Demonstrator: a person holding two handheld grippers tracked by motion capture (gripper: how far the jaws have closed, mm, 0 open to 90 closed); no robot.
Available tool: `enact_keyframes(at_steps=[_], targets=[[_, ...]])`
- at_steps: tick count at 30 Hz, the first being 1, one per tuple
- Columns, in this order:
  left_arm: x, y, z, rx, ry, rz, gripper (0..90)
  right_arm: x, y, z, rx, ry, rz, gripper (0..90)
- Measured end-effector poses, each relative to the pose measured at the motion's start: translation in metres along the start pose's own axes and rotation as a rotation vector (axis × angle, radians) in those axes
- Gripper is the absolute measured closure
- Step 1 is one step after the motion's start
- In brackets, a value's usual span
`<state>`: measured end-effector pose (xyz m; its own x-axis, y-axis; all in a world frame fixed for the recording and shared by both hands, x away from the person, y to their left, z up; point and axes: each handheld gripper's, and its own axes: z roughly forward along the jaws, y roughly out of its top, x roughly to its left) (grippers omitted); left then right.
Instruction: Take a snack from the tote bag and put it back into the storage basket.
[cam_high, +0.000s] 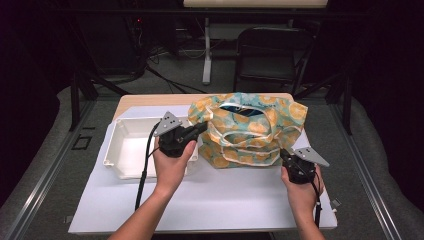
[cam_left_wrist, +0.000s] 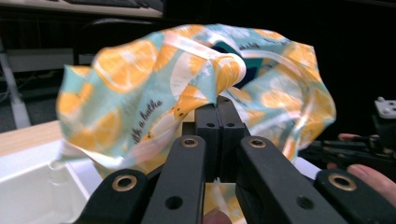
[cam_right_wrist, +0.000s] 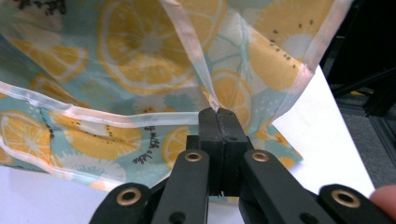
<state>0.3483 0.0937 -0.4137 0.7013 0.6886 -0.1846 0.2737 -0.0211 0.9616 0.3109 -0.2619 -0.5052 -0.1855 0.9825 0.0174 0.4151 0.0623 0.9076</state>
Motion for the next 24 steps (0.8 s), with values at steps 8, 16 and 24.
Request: enact_keyframes(at_steps=[8,16,24], targets=[[0.022,0.023,0.0,-0.028,0.051,-0.016,90.0,-0.011,-0.006,-0.004,0.017,-0.021,0.007,90.0],[0.029,0.027,0.001,-0.032,0.04,-0.022,90.0,-0.019,-0.006,-0.022,-0.052,0.035,0.021,69.7],[0.024,0.02,0.005,-0.024,0.019,-0.021,90.0,-0.001,0.012,-0.054,-0.221,0.164,0.006,53.6]])
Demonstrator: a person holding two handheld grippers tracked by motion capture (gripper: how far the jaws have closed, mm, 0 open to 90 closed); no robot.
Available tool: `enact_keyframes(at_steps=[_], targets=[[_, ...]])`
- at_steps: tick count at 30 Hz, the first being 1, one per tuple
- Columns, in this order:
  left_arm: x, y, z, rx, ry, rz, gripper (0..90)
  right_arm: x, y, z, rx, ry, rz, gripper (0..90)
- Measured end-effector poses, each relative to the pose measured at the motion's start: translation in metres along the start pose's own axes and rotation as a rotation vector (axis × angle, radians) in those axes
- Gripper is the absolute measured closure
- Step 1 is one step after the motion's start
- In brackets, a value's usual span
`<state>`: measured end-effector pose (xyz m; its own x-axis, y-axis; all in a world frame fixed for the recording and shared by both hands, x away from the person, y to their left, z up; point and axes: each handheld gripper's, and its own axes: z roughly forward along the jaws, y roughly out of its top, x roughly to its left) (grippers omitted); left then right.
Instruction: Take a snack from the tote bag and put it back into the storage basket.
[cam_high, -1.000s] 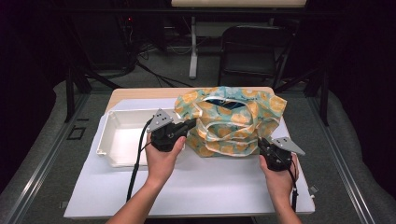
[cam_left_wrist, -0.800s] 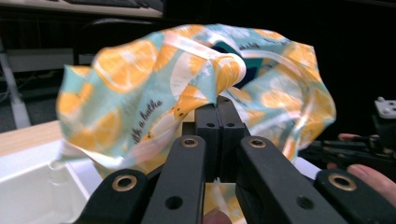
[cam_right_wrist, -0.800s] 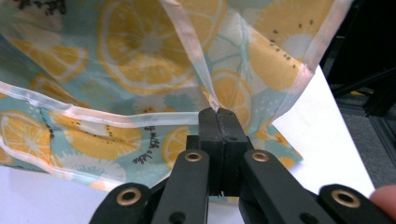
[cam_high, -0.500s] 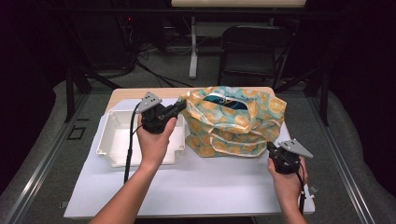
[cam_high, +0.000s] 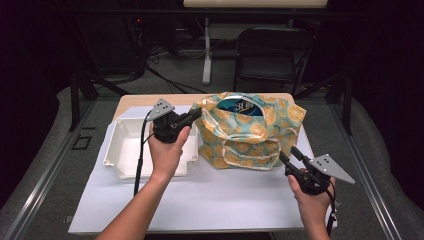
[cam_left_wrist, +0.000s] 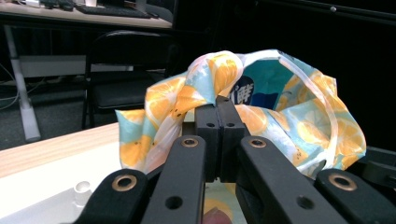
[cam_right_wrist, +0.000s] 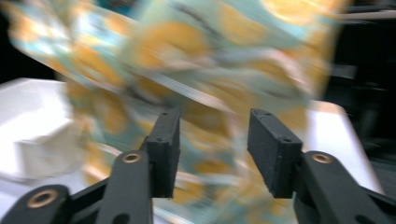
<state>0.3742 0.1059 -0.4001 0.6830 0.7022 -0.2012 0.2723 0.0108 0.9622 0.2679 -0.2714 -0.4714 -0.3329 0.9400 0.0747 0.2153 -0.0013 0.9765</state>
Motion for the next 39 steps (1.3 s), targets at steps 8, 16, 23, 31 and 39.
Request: enact_keyframes(at_steps=[8,16,23,31,39], targets=[[-0.006,-0.007,-0.001,0.015,0.004,0.033,90.0,0.037,0.019,0.021,-0.025,0.075,-0.005,35.6],[-0.008,-0.011,-0.001,0.029,-0.012,0.069,90.0,0.043,0.035,0.038,-0.028,0.057,0.039,50.1],[-0.004,-0.01,-0.005,0.018,-0.008,0.08,90.0,0.039,0.041,0.051,0.015,0.003,-0.039,90.0],[-0.003,-0.004,-0.003,0.014,-0.015,0.104,90.0,0.028,0.072,0.048,-0.056,0.005,-0.085,90.0],[0.004,0.022,0.013,-0.002,0.001,0.125,88.6,0.019,0.105,0.065,-0.08,-0.026,-0.149,90.0]])
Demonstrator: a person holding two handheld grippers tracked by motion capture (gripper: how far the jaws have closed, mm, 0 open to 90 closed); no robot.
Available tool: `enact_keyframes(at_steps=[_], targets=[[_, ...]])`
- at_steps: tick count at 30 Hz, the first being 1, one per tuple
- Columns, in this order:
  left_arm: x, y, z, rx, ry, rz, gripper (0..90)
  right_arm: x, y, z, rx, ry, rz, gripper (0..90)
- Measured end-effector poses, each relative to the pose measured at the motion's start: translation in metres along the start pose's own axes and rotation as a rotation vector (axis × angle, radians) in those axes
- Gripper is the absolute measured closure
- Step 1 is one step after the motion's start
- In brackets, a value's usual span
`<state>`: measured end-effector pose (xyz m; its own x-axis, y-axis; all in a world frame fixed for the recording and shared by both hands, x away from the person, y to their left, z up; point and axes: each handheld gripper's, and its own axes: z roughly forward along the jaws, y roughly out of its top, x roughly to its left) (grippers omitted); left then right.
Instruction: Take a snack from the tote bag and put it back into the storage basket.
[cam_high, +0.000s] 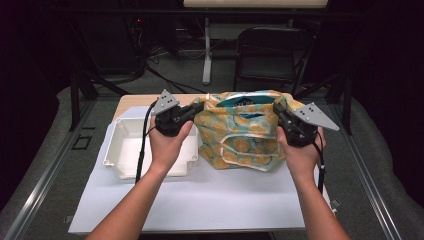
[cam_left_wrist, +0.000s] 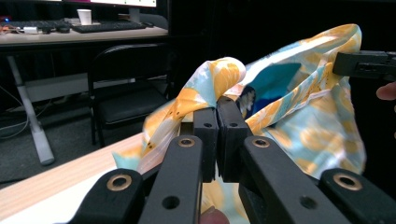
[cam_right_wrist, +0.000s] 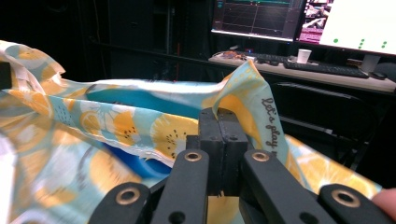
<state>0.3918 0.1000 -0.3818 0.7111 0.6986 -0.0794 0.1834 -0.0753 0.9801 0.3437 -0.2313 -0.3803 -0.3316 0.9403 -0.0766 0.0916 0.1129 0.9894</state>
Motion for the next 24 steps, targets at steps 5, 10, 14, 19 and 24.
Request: enact_keyframes(at_steps=[5,10,14,19,24], targets=[[0.011,0.014,0.013,-0.012,0.009,-0.021,88.6,-0.006,0.012,0.015,-0.004,-0.026,-0.032,90.0],[0.023,0.023,0.026,-0.043,0.02,-0.062,88.6,-0.012,0.023,0.028,-0.017,-0.037,-0.043,90.0],[0.03,0.027,0.037,-0.044,0.035,-0.092,88.4,-0.019,0.028,0.04,-0.02,-0.053,-0.006,90.0],[0.036,0.014,0.057,0.061,0.057,-0.106,83.1,-0.029,0.02,0.057,0.063,-0.087,0.003,89.3],[0.041,-0.001,0.061,0.107,0.086,-0.136,76.9,-0.043,0.006,0.064,0.15,-0.114,0.037,86.3]])
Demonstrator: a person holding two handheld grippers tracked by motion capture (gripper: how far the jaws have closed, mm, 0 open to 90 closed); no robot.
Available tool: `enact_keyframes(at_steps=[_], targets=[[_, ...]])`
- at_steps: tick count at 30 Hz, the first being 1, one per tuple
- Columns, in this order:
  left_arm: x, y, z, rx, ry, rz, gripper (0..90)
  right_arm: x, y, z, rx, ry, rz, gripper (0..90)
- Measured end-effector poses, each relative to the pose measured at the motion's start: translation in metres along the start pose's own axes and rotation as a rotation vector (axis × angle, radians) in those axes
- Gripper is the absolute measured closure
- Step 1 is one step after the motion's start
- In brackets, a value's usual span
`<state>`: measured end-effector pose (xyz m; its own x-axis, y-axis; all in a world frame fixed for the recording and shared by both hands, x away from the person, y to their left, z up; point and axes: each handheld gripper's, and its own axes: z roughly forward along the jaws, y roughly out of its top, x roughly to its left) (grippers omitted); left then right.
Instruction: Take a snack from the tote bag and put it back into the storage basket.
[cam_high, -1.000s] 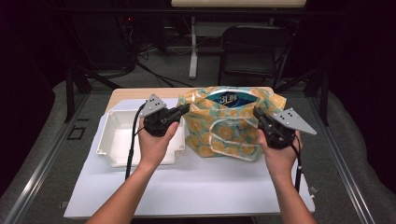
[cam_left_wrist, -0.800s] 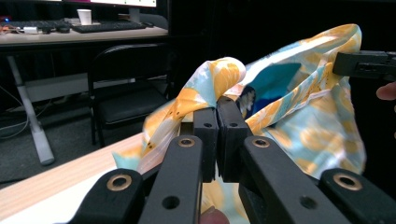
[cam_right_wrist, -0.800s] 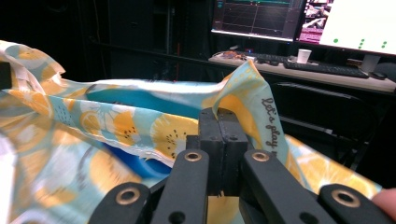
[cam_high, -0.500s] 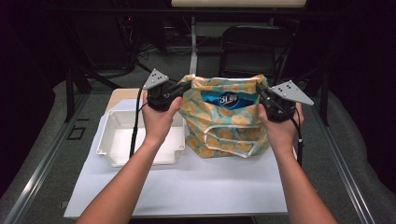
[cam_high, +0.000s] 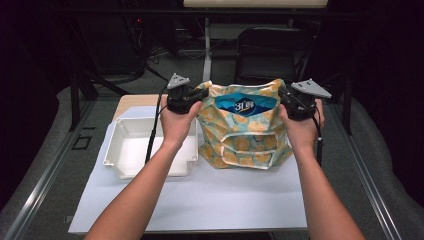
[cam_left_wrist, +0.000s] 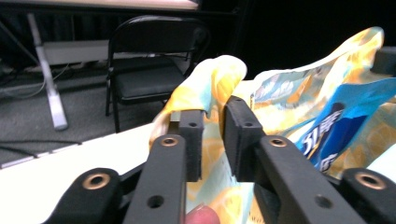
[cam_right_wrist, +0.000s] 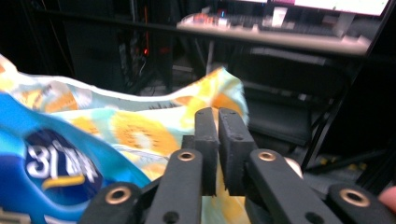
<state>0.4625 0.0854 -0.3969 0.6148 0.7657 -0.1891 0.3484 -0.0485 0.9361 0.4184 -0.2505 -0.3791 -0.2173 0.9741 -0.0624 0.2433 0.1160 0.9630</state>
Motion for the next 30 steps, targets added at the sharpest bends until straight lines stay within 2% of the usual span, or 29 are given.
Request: enact_keyframes(at_steps=[3,5,7,10,12,14,16,19,21,22,26,27,29,30], targets=[[0.002,-0.01,-0.001,0.026,0.005,-0.009,67.8,-0.009,-0.013,0.002,0.054,0.018,0.036,81.8],[0.004,-0.018,-0.002,0.044,-0.01,-0.017,60.0,-0.011,-0.022,0.001,0.07,0.035,0.039,72.0],[0.005,-0.024,-0.005,0.049,-0.012,-0.026,50.9,-0.012,-0.028,-0.002,0.065,0.038,0.049,60.0],[0.007,-0.03,-0.011,0.027,-0.008,-0.05,35.2,-0.015,-0.038,-0.01,0.049,0.043,0.073,41.8],[0.011,-0.034,-0.015,0.012,-0.015,-0.065,29.1,-0.019,-0.045,-0.013,0.039,0.046,0.093,34.5],[0.014,-0.037,-0.014,0.018,-0.056,-0.086,29.3,-0.02,-0.046,-0.014,0.042,0.051,0.097,36.1],[0.013,-0.038,-0.012,0.025,-0.094,-0.089,34.8,-0.022,-0.049,-0.014,0.04,0.077,0.114,48.2],[0.009,-0.039,-0.009,0.051,-0.114,-0.089,60.9,-0.02,-0.05,-0.012,0.047,0.14,0.12,68.0],[0.008,-0.041,-0.005,0.099,-0.112,-0.093,75.4,-0.014,-0.049,-0.01,0.06,0.139,0.1,79.3],[0.009,-0.043,-0.003,0.131,-0.104,-0.099,84.6,-0.01,-0.05,-0.008,0.088,0.108,0.076,86.3],[0.018,-0.052,0.006,0.268,-0.1,-0.152,88.4,-0.013,-0.055,-0.003,0.125,0.093,0.089,88.3],[0.019,-0.053,0.007,0.287,-0.094,-0.153,88.9,-0.018,-0.062,0.001,0.158,0.079,0.109,88.4],[0.02,-0.057,0.009,0.319,-0.074,-0.146,89.1,-0.02,-0.065,0.002,0.172,0.076,0.117,88.3],[0.021,-0.059,0.01,0.342,-0.07,-0.137,89.3,-0.023,-0.075,0.006,0.209,0.079,0.129,88.3]])
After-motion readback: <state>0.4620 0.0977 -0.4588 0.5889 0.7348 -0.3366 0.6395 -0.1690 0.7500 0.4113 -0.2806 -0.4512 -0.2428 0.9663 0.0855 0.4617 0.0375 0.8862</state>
